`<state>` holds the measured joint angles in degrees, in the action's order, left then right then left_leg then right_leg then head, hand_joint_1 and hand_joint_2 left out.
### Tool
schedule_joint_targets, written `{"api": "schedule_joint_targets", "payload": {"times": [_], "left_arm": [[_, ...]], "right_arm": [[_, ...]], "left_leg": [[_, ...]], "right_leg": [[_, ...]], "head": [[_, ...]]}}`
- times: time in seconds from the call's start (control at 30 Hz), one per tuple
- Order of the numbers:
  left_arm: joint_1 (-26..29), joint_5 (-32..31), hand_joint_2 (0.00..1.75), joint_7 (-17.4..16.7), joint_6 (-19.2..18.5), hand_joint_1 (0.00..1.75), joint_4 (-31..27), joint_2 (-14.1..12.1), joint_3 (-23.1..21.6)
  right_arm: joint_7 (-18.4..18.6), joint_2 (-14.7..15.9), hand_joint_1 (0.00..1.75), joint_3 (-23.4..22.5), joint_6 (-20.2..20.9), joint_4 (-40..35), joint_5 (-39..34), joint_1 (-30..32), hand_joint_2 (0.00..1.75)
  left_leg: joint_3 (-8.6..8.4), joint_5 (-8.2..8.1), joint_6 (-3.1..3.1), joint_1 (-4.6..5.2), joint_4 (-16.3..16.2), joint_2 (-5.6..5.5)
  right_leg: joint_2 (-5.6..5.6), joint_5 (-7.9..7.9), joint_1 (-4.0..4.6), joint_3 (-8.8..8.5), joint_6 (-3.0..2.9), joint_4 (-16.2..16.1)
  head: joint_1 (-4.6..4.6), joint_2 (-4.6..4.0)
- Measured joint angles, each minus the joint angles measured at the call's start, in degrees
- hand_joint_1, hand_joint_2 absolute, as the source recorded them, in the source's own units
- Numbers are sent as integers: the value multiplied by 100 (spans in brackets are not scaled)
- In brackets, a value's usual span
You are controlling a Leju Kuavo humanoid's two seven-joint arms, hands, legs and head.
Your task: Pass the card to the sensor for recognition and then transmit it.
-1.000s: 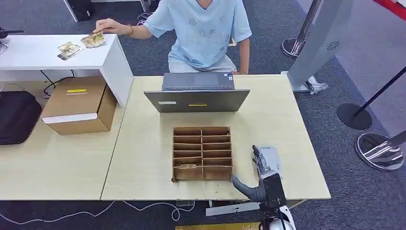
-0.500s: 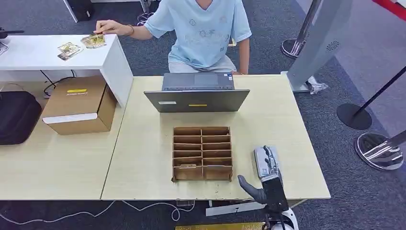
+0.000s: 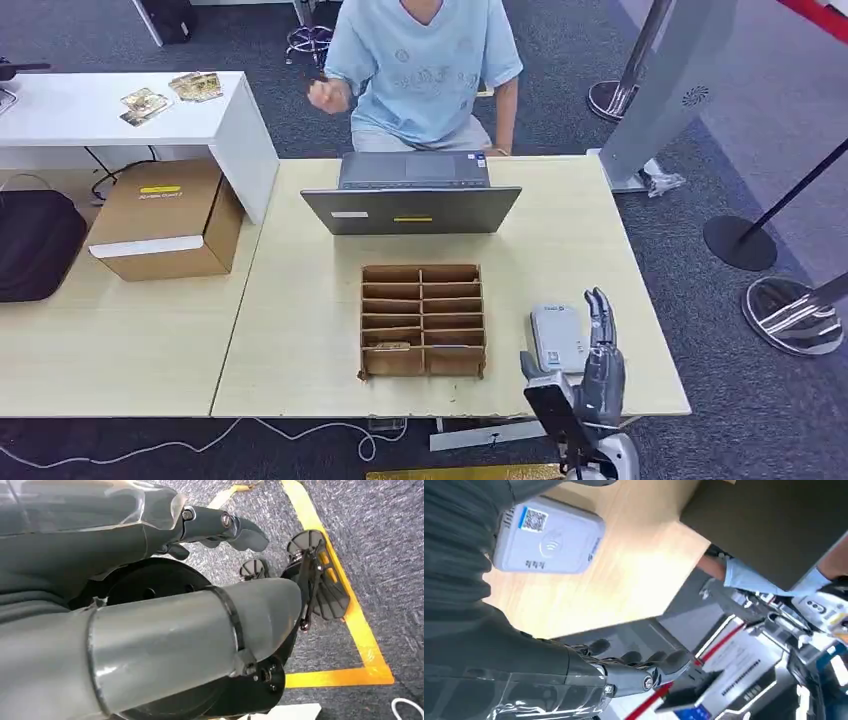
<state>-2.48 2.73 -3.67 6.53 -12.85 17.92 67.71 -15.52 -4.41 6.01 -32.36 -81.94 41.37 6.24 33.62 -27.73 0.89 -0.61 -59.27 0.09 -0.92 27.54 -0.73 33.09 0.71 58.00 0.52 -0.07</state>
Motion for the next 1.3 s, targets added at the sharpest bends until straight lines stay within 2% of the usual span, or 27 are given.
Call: {"api": "schedule_joint_targets", "payload": {"times": [0.13,0.33,0.67,0.8,1.03,1.17,1.3], "left_arm": [[2,-46,0,-39,-57,0,0,-29,0],[22,-103,0,-41,-184,0,0,-48,-2],[24,-122,0,-41,-149,0,0,-46,-22],[16,-155,0,-41,-63,0,0,-37,-37],[11,-177,0,-125,-41,0,0,-29,-39],[11,-208,0,-127,-46,0,0,-31,-44],[12,-225,0,-129,-48,0,0,-31,-48]], "right_arm": [[17,-57,0,-2,-550,-4,635,28,175],[125,-184,0,46,-630,-4,1486,132,175],[1224,-225,0,617,-626,177,2775,136,175],[1746,-223,0,854,-307,482,2971,24,175],[2291,-149,0,1099,-440,937,3208,-190,175],[2356,-112,0,1099,-626,1016,3275,-196,175],[2201,-105,0,1084,-637,1016,3345,-194,175]], "left_leg": [[0,0,0,-1,0,0],[1,0,0,0,0,0],[2,0,0,-1,1,1],[2,0,0,-1,1,2],[2,0,0,0,1,1],[1,0,0,0,0,2],[1,0,0,0,1,2]], "right_leg": [[1,0,0,0,0,0],[2,1,0,1,0,0],[1,1,1,0,0,0],[2,1,1,0,0,0],[0,1,0,0,0,0],[2,1,0,0,0,0],[2,1,0,1,0,0]], "head": [[0,0],[0,0],[0,0],[0,0],[0,0],[0,0],[0,0]]}}
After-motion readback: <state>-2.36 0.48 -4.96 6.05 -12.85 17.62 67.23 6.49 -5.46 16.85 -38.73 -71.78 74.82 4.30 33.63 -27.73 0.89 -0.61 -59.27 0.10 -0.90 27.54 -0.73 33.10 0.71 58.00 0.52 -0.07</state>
